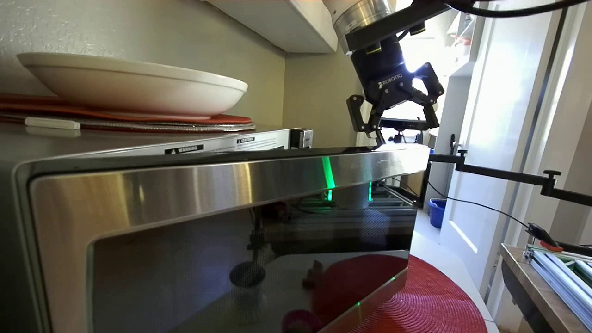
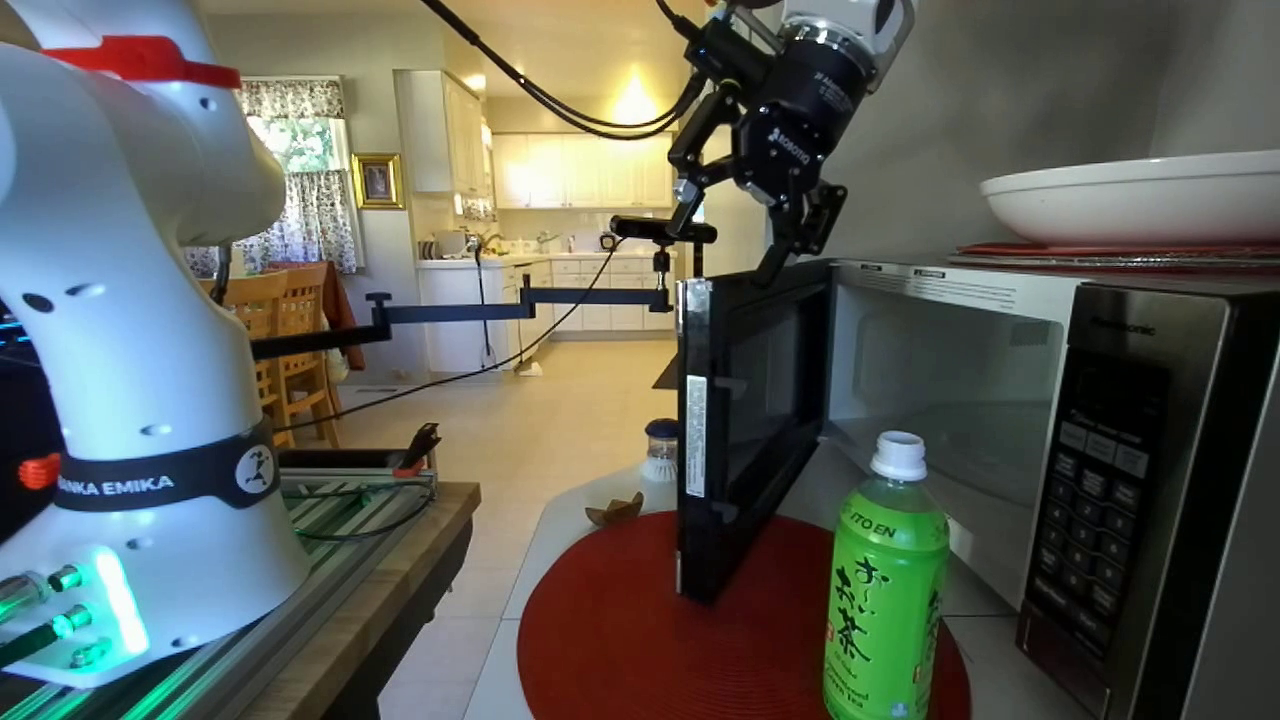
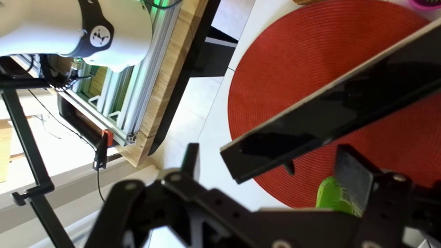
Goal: Open the door of the microwave
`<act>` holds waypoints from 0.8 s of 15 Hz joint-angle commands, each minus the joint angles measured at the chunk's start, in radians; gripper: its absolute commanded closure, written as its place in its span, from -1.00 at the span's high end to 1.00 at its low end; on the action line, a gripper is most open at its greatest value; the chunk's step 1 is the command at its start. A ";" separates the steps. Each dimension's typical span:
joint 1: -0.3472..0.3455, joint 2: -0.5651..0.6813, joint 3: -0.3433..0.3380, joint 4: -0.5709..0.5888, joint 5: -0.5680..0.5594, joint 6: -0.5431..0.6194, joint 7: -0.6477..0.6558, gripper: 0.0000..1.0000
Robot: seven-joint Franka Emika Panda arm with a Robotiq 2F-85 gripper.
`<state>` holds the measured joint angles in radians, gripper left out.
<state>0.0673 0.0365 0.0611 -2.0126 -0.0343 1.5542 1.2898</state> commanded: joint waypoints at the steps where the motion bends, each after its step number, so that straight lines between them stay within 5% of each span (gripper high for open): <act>1: 0.002 -0.045 0.003 -0.052 0.031 0.014 -0.042 1.00; 12: 0.029 -0.154 0.054 -0.166 0.051 0.011 -0.048 1.00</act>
<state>0.0932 -0.0742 0.1108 -2.1307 -0.0079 1.5517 1.2718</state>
